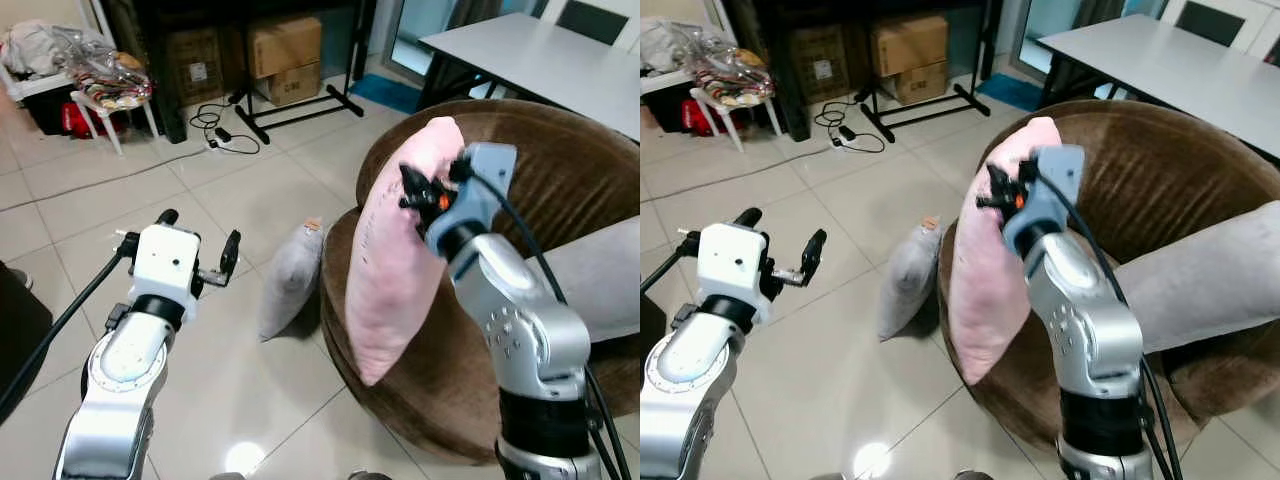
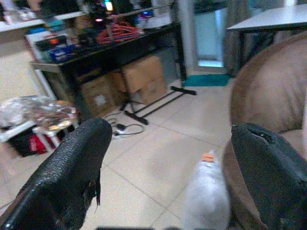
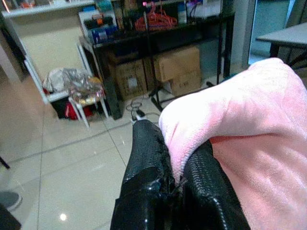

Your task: Move the pillow to the sofa from floor

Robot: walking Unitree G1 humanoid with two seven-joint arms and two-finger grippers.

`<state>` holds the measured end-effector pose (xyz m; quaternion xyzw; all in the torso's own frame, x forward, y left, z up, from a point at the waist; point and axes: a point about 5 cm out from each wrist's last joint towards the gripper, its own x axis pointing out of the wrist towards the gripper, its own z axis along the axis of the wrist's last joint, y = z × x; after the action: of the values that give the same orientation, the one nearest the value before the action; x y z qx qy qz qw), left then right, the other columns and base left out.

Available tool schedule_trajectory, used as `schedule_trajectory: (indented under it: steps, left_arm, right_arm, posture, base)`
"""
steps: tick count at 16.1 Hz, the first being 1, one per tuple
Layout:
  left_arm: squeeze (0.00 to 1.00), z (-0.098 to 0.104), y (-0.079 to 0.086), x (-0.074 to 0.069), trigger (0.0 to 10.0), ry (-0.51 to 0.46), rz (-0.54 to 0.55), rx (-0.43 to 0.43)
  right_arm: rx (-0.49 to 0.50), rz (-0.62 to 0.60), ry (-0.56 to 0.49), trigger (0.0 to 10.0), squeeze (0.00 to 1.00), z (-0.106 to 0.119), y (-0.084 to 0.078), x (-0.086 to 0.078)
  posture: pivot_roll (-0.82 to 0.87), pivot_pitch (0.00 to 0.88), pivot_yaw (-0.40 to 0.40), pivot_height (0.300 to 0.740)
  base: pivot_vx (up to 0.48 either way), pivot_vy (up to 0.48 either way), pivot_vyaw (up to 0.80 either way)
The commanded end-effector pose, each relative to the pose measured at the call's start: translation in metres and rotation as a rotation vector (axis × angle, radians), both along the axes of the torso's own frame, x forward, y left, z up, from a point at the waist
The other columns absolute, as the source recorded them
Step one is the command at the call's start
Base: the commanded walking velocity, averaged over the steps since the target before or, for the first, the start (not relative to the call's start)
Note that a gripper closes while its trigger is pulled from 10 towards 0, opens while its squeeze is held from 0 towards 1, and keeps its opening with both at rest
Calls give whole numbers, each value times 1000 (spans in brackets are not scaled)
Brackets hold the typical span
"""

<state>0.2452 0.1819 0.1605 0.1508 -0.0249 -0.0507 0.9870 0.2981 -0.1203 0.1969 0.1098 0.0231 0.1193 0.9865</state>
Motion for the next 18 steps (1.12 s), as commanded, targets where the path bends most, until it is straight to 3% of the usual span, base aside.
schedule_trajectory:
  steps: [1,5,18]
  left_arm:
    - [0,-2,1,0,10000,13,16,15]
    - [0,0,1,0,10000,-2,-4,5]
    - [0,2,1,-1,10000,-8,-22,-22]
  right_arm:
    - [3,15,-46,10000,0,10,3,-1]
    - [1,19,-24,10000,0,6,4,0]
    - [-8,42,-33,10000,0,6,8,0]
  posture:
    - [-2,0,-52,740]
    - [-3,0,-51,740]
    - [-1,0,-55,740]
  base:
    - [0,0,0]
    - [0,0,-400]
    - [344,0,-740]
